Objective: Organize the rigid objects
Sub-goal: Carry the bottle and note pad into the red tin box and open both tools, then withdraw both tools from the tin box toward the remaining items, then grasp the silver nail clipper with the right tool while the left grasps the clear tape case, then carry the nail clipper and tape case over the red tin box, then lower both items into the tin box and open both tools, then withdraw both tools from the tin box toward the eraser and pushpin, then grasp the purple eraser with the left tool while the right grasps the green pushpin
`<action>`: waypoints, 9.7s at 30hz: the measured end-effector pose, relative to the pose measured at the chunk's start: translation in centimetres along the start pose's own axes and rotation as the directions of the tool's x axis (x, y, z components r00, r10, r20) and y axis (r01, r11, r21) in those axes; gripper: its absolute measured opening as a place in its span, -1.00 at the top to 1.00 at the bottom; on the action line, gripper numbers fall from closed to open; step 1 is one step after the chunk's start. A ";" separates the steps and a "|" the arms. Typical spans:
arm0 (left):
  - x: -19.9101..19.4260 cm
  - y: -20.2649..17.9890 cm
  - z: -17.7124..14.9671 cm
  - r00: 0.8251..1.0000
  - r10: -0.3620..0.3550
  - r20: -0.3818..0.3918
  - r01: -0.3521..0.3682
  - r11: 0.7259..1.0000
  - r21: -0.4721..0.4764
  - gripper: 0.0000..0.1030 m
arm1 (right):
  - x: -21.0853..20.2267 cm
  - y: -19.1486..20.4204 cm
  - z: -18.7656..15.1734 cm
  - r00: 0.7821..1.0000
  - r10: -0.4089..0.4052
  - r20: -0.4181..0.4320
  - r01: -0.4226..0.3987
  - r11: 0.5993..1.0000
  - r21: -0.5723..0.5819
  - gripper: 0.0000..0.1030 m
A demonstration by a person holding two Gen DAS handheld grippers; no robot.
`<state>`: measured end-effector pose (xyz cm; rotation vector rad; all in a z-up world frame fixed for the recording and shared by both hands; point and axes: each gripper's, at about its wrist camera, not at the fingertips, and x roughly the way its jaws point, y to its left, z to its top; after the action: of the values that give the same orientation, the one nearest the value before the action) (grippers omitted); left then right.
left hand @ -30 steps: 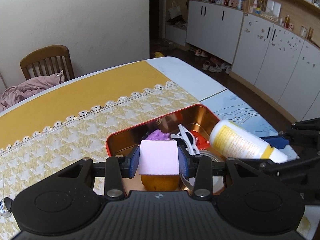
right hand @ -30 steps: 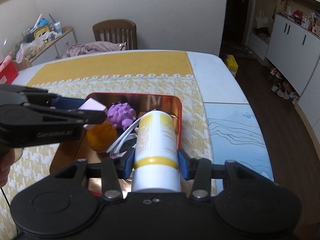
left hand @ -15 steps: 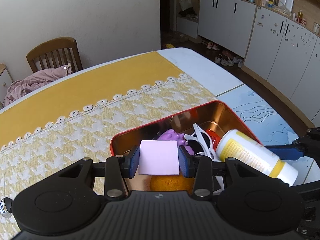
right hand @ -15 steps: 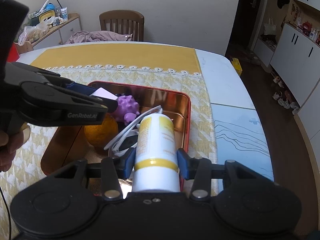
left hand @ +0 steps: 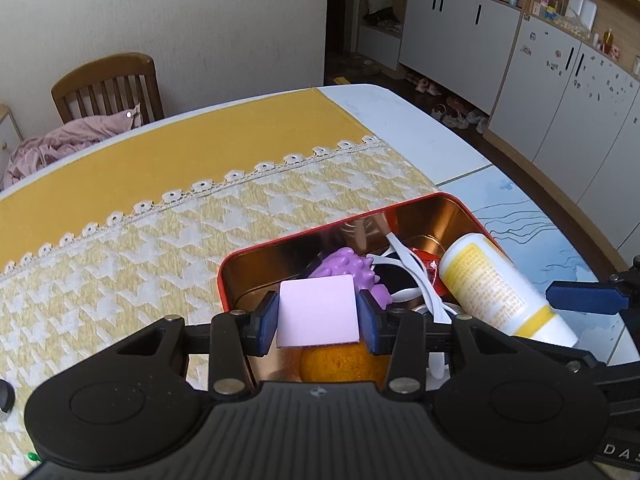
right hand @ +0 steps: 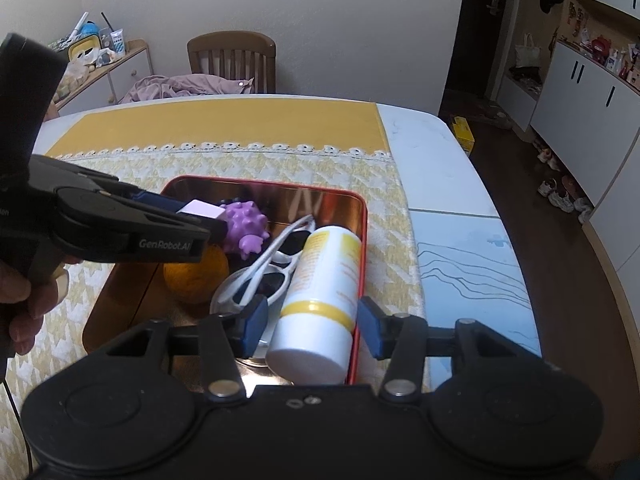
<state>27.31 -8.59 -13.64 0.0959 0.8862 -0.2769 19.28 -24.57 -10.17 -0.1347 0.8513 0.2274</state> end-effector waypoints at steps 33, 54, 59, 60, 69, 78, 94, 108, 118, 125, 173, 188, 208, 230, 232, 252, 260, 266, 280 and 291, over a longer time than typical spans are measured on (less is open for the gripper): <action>-11.4 6.6 -4.9 0.988 -0.070 0.136 0.079 0.995 -0.066 -0.42 | -3.9 6.1 1.0 0.991 0.117 0.064 -0.118 0.993 0.015 -0.74; -14.9 20.5 -9.8 0.982 0.104 0.155 -0.071 0.976 -0.204 -0.68 | -1.2 18.7 1.9 0.958 0.279 0.060 -0.273 0.957 -0.092 -1.00; -14.4 24.3 -10.6 0.978 0.154 0.140 -0.117 0.963 -0.242 -0.68 | 0.5 21.3 2.1 0.963 0.267 0.036 -0.261 0.958 -0.123 -1.00; -14.2 25.1 -10.7 0.978 0.162 0.132 -0.125 0.960 -0.252 -0.68 | 0.9 21.8 2.1 0.965 0.261 0.033 -0.255 0.958 -0.131 -1.00; -10.6 28.6 -12.3 0.975 0.215 0.055 -0.196 0.951 -0.237 -0.68 | 4.8 25.0 2.4 0.973 0.228 -0.022 -0.228 0.951 -0.208 -0.83; -7.7 28.2 -12.4 0.978 0.204 0.050 -0.194 0.968 -0.160 -0.68 | 7.9 25.9 2.3 0.977 0.197 -0.083 -0.212 0.947 -0.241 -0.50; -4.2 27.6 -11.9 0.965 0.260 0.033 -0.249 0.950 -0.189 -0.68 | 9.2 27.5 2.0 0.968 0.228 -0.102 -0.248 0.924 -0.292 0.28; -4.8 27.4 -11.5 0.964 0.264 0.028 -0.250 0.940 -0.234 0.02 | 9.0 29.0 1.6 0.967 0.237 -0.091 -0.254 0.898 -0.360 0.80; -5.5 28.5 -11.9 0.963 0.268 0.010 -0.256 0.930 -0.263 0.03 | 8.7 27.6 1.5 0.972 0.214 -0.092 -0.231 0.935 -0.270 0.80; -7.5 28.3 -12.3 0.968 0.252 0.019 -0.236 0.930 -0.282 0.03 | 6.8 25.6 1.6 0.973 0.220 -0.068 -0.228 0.959 -0.165 0.80; -10.7 3.1 -6.2 0.988 -0.147 0.049 0.146 0.989 0.029 0.03 | -2.9 4.9 -2.4 0.995 0.099 0.028 -0.100 0.994 0.039 0.80; -5.0 -0.8 -3.9 0.990 -0.132 -0.055 0.135 0.989 0.063 0.03 | -0.7 3.3 -2.6 0.992 0.122 -0.028 -0.124 0.992 -0.037 0.80; -1.8 -1.9 -3.7 0.980 -0.130 -0.148 0.137 0.990 0.037 0.04 | -1.1 2.5 -2.8 0.987 0.154 -0.051 -0.155 0.987 -0.034 0.60; -8.4 1.5 -4.1 0.987 -0.161 0.020 0.160 0.987 0.026 -0.10 | -3.1 3.4 -2.2 0.986 0.168 0.006 -0.168 0.986 0.025 0.33; -9.0 2.0 -4.2 0.986 -0.166 0.031 0.165 0.986 0.021 -0.10 | -3.2 3.6 -2.1 0.986 0.168 0.012 -0.169 0.985 0.035 0.31; -13.7 10.5 -7.7 0.990 -0.093 0.104 0.101 0.992 -0.075 -0.40 | -3.6 11.0 -0.7 0.972 0.231 0.043 -0.231 0.973 -0.009 -0.27; -14.7 14.7 -9.9 0.992 -0.051 0.114 0.063 0.993 -0.102 -0.57 | -3.5 14.8 0.1 0.958 0.277 0.069 -0.275 0.961 -0.038 -0.63; -14.8 17.7 -11.6 0.993 -0.031 0.112 0.045 0.992 -0.120 -0.60 | -2.7 17.2 0.6 0.960 0.270 0.077 -0.268 0.963 -0.039 -0.81; -12.3 21.6 -15.7 0.997 0.029 0.071 -0.020 0.993 -0.118 -0.60 | 1.5 21.7 2.7 0.966 0.256 0.018 -0.256 0.967 -0.011 -0.91; -9.9 20.8 -17.2 0.995 0.061 0.083 -0.060 0.998 -0.018 -0.60 | 6.2 27.4 4.3 0.947 0.298 -0.121 -0.313 0.940 -0.135 -0.91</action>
<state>14.25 16.68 -17.42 0.0963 0.8012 -0.2162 19.48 3.69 -12.78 -0.1579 0.9523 0.5833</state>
